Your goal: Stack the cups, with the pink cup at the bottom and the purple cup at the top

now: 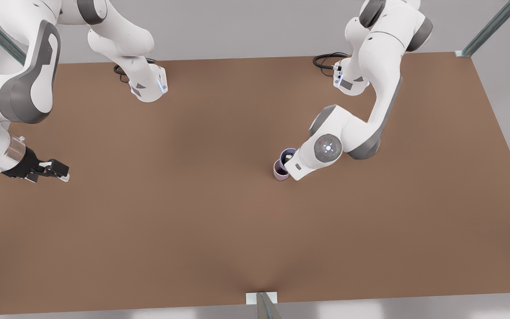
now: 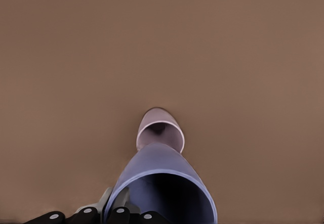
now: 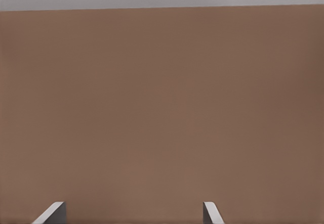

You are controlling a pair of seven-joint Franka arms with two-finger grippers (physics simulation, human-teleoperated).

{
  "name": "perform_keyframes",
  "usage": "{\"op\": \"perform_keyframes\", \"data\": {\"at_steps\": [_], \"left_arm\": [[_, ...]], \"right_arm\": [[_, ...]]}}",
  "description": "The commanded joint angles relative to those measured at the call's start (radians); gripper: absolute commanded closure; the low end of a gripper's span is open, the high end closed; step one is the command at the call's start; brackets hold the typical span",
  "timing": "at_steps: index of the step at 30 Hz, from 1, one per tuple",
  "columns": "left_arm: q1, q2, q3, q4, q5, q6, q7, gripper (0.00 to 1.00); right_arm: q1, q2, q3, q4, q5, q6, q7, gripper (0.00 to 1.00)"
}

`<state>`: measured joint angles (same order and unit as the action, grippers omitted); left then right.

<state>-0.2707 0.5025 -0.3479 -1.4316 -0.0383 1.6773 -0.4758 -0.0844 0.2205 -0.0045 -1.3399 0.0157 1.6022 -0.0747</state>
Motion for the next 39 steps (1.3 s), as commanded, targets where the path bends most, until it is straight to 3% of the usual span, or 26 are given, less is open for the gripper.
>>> {"op": "perform_keyframes", "data": {"at_steps": [1, 39], "left_arm": [[-0.008, 0.011, 0.000, 0.003, -0.008, -0.007, -0.322, 0.79], [-0.021, 0.093, 0.001, -0.007, 0.003, 0.044, -0.325, 0.79]], "right_arm": [[0.000, -0.001, 0.000, -0.001, 0.001, 0.002, -0.037, 0.00], [0.002, 0.011, 0.001, 0.001, 0.001, 0.018, -0.036, 0.00]]}}
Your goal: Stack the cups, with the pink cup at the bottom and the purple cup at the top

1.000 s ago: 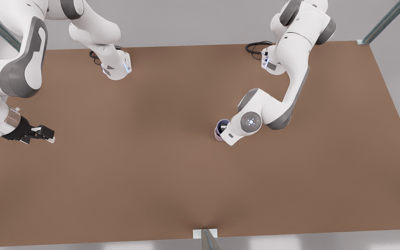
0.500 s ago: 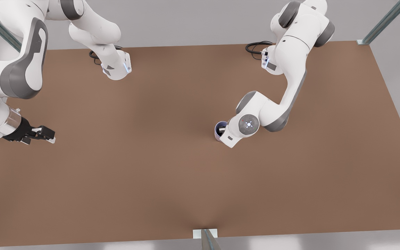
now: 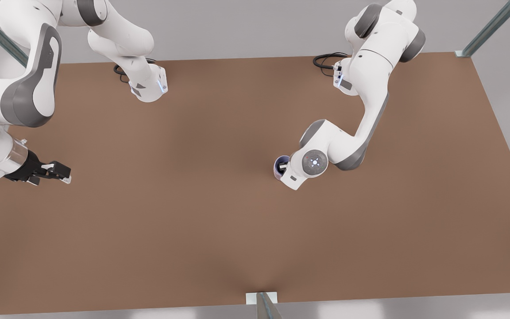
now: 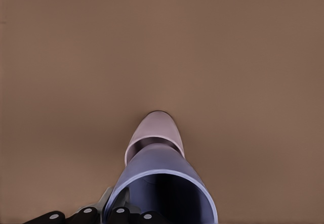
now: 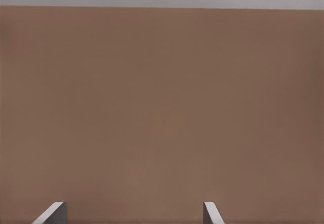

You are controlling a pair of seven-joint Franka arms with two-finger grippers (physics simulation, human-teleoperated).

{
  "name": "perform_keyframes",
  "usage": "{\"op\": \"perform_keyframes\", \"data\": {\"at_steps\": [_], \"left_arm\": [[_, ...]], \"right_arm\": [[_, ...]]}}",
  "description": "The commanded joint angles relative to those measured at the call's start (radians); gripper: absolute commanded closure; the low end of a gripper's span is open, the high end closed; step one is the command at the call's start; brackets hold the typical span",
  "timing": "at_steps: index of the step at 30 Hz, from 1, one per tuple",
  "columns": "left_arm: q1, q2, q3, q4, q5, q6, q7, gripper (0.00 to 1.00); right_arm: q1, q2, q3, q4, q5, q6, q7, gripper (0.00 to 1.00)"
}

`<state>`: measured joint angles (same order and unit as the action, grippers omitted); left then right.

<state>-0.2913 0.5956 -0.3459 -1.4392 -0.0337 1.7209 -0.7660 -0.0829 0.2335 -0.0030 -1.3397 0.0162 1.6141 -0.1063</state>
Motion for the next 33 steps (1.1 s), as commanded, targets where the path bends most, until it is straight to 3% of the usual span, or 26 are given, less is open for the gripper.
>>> {"op": "perform_keyframes", "data": {"at_steps": [1, 3, 4, 5, 6, 22, 25, 29, 31, 33], "left_arm": [[0.000, 0.000, -0.001, 0.000, -0.002, 0.000, -0.036, 0.79], [0.000, 0.006, 0.001, 0.002, 0.000, 0.002, -0.036, 0.79], [0.001, 0.007, 0.001, 0.002, 0.000, 0.003, -0.035, 0.60], [0.000, 0.009, 0.001, 0.002, 0.000, 0.008, -0.029, 0.21], [0.000, 0.012, 0.001, 0.003, 0.000, 0.009, -0.036, 0.00], [-0.005, 0.010, 0.001, 0.011, 0.011, 0.005, -0.041, 0.00], [0.006, -0.002, 0.021, 0.144, 0.017, -0.078, -0.032, 0.00], [0.008, -0.040, 0.237, 0.246, 0.017, -0.185, 0.276, 0.00], [0.008, -0.106, 0.412, 0.246, 0.017, -0.216, 0.563, 0.00], [0.006, -0.169, 0.476, 0.249, 0.072, -0.208, 0.600, 0.00]], "right_arm": [[0.000, -0.002, 0.000, 0.001, 0.001, 0.006, -0.004, 0.00], [0.000, -0.003, 0.000, 0.001, -0.001, 0.004, -0.004, 0.00], [0.000, -0.003, 0.000, 0.001, -0.001, 0.004, -0.004, 0.00], [0.000, -0.003, 0.000, 0.001, -0.001, 0.004, -0.006, 0.00], [0.000, -0.003, 0.000, 0.001, -0.001, 0.004, -0.004, 0.00], [0.000, -0.003, 0.000, 0.001, -0.001, 0.006, -0.004, 0.00], [0.000, -0.007, 0.000, 0.001, -0.002, 0.004, -0.006, 0.00], [0.000, -0.003, 0.000, 0.001, -0.001, 0.006, -0.006, 0.00], [0.000, -0.003, 0.000, 0.001, -0.001, 0.006, -0.006, 0.00], [0.000, -0.002, 0.000, 0.001, -0.001, 0.006, -0.004, 0.00]]}}
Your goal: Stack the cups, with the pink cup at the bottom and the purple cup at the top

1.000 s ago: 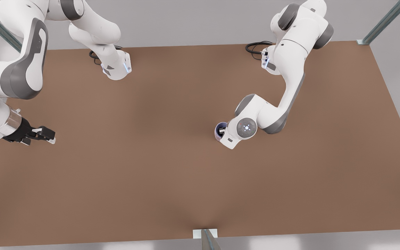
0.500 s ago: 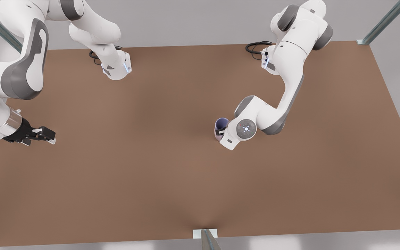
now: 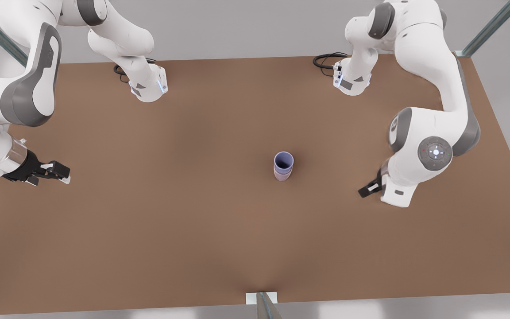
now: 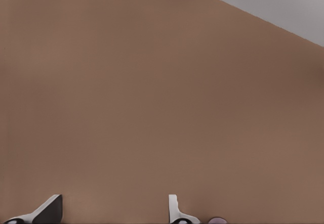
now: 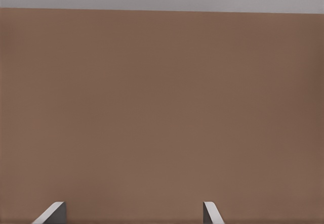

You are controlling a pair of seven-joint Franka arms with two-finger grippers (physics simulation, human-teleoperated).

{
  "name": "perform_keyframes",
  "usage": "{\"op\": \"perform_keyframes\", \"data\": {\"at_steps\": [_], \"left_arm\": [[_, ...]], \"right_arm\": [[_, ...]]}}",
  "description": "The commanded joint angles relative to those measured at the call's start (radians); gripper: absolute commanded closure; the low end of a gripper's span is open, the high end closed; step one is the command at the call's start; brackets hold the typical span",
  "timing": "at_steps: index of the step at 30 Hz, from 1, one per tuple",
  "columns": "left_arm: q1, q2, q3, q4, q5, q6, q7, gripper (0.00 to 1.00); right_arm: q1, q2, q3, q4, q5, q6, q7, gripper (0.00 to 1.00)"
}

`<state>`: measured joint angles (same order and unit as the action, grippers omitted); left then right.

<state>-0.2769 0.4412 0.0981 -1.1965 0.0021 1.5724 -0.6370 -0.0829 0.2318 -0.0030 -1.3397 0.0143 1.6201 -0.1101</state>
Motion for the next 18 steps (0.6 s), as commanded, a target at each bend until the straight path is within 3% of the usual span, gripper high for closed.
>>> {"op": "perform_keyframes", "data": {"at_steps": [1, 3, 4, 8, 18], "left_arm": [[0.016, -0.067, 0.012, -0.005, 0.062, -0.057, 0.479, 0.00], [0.153, -0.163, -0.169, -0.086, 0.157, -0.029, 0.480, 0.00], [0.163, -0.191, -0.185, -0.120, 0.151, 0.021, 0.482, 0.00], [0.165, -0.249, -0.205, -0.187, 0.141, 0.078, 0.487, 0.00], [0.165, -0.257, -0.207, -0.189, 0.114, 0.052, 0.608, 0.00]], "right_arm": [[0.000, 0.000, 0.000, 0.001, 0.001, 0.000, 0.000, 0.00], [0.000, 0.000, 0.000, 0.001, 0.001, 0.000, 0.000, 0.00], [0.000, 0.000, 0.000, 0.001, 0.001, 0.001, 0.000, 0.00], [0.000, 0.001, 0.000, 0.001, 0.001, 0.001, 0.000, 0.00], [0.000, 0.001, 0.000, 0.001, 0.001, 0.009, 0.000, 0.00]]}}
